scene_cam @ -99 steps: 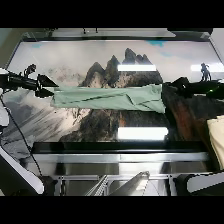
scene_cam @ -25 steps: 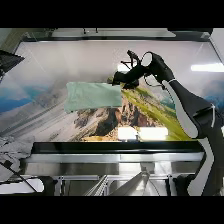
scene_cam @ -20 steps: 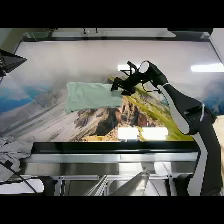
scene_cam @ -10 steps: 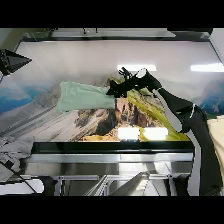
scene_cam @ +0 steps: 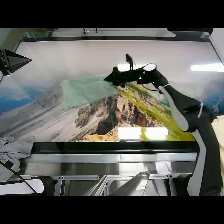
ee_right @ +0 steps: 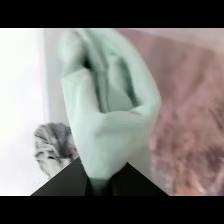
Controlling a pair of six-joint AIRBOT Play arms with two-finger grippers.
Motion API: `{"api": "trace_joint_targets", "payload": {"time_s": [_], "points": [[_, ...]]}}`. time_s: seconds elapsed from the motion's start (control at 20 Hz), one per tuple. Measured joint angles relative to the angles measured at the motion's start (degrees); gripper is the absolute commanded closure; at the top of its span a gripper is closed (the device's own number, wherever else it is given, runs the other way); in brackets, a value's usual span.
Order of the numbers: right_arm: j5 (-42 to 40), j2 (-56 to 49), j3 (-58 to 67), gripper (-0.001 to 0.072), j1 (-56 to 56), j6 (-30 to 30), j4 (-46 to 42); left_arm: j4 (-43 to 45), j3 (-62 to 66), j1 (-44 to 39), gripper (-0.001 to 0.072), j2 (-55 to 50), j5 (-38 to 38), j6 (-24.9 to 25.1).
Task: Fold the shirts.
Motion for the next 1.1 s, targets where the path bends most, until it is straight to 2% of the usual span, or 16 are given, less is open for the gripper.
{"api": "trace_joint_targets", "payload": {"time_s": [0.2,0.35,0.5,0.65,0.75,0.9,1.1], "points": [[4.57,10.82,0.02,0.0692,-8.09,0.55,0.81,0.02,0.0,0.0,0.0692,0.0,-0.02,0.0],[10.36,20.72,0.04,0.0691,-17.11,6.78,-4.5,0.02,0.0,0.0,0.0692,0.0,-0.26,0.0],[15.8,30.88,0.07,0.0691,-26.73,16.83,-16.92,0.04,0.0,0.0,0.0692,0.0,-0.98,0.02],[21.88,40.74,0.07,0.0691,-36.39,28.61,-35.65,0.07,0.0,0.0,0.0692,0.0,-1.29,0.04],[27.89,45.53,0.04,0.069,-42.07,34.32,-48.33,0.09,0.0,0.0,0.0692,0.0,-1.38,0.09],[36.02,50.4,-1.57,0.0689,-49.94,39.32,-63.54,0.13,-0.04,0.0,0.0692,0.0,-1.55,0.57],[40.61,57.11,-10.86,0.0689,-59.06,42.97,-71.91,0.48,-0.07,0.0,0.0692,0.0,-1.55,1.05]]}}
